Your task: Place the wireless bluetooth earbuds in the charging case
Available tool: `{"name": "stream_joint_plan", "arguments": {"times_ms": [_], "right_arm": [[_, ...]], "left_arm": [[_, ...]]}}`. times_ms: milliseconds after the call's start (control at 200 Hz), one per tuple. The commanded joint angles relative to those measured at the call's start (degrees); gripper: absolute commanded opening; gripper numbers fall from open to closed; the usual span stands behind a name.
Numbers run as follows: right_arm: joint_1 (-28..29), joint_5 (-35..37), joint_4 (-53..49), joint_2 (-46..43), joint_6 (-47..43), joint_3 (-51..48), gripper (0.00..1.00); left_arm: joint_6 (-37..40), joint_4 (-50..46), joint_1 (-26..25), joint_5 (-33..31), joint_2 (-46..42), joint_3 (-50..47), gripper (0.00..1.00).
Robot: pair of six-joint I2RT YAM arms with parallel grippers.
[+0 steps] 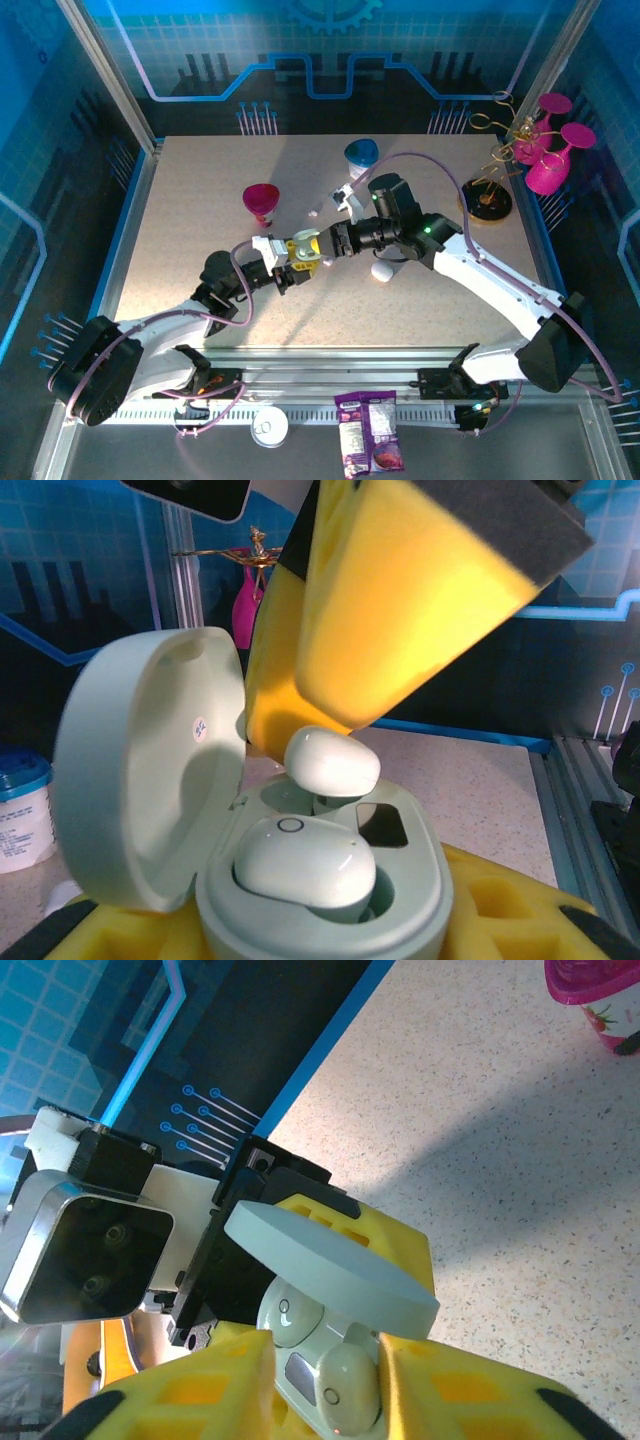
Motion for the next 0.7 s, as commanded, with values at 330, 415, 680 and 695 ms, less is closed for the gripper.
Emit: {"name": "stream_joint_plan", "arguments": {"times_ms": [330, 415, 680, 695], "right_arm": [[0.27, 4.84, 1.17, -7.63, -4.55, -0.74, 0.63], [0.07, 5.85, 1.36, -7.05, -3.44, -0.09, 0.7], [-0.81, 9.63, -6.12, 1.34, -1.4, 8.88, 0.71], [-0.78, 9.75, -6.53, 1.77, -1.52, 9.29, 0.71]], "left_arm": [[0.41, 5.56, -0.04, 1.58, 1.24, 0.13, 0.26], [1.29, 5.02, -0.1, 3.1, 1.14, 0.18, 0.26], [2.57, 3.04, -0.08, 5.68, -0.53, 0.13, 0.26], [2.57, 2.8, -0.1, 5.83, -0.73, 0.13, 0.26]]}}
